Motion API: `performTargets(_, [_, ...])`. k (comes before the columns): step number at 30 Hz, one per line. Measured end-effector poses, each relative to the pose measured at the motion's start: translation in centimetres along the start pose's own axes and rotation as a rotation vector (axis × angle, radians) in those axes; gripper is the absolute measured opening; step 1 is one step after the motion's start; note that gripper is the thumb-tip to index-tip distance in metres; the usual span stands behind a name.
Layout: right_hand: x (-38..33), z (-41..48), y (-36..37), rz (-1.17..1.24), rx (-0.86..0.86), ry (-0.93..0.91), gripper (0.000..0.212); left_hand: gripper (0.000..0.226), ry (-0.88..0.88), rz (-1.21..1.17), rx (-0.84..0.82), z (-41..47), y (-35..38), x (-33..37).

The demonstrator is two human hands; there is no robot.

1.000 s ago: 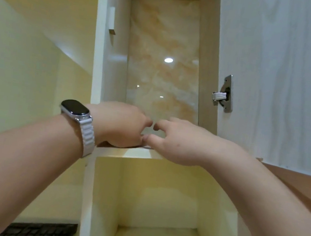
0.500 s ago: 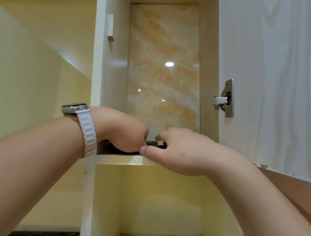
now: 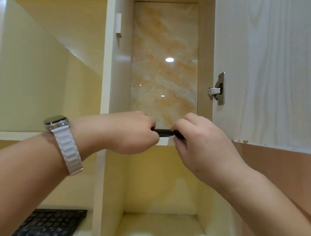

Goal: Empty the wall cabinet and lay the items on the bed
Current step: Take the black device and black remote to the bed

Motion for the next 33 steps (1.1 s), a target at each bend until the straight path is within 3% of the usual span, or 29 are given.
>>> performTargets(2, [0.1, -0.9, -0.9, -0.030, 0.097, -0.010, 0.002, 0.024, -0.009, 0.008, 0.093, -0.5, 0.3, -0.2])
performTargets(6, [0.1, -3.3, -2.6, -0.062, 0.249, 0.049, 0.013, 0.022, 0.009, 0.103, 0.325, -1.9, 0.5, -0.9])
performTargets(9, [0.9, -4.8, -3.1, -0.092, 0.272, 0.112, 0.017, 0.011, 0.016, 0.169, 0.521, -3.1, 0.5, -0.9])
performTargets(12, [1.7, -5.7, -2.9, -0.089, 0.264, 0.183, 0.025, 0.015, 0.027, 0.226, 0.668, -4.5, 0.6, -1.0])
performTargets(19, [1.3, -8.2, -3.0, -0.009, 0.217, 0.348, 0.021, 0.012, 0.018, -0.047, 0.983, -9.6, 1.5, -0.5])
performTargets(27, [-0.2, -13.2, -2.9, 0.206, 0.100, 0.658, 0.013, 0.009, -0.270, -0.749, 0.918, -12.5, 7.5, 0.2])
performTargets(33, [-1.8, -17.3, -2.4, 0.252, 0.087, 0.869, 0.010, 0.013, -0.491, -1.279, 0.598, -13.7, 14.4, 1.0])
Point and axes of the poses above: each hand's wrist, its own z-axis towards the middle knuckle, its own y-axis out of the palm, x = y × z, the point moved 5 cm from there along z, towards the middle knuckle, and after that the axes turned 15 degrees about x, right-handed, at the moved point
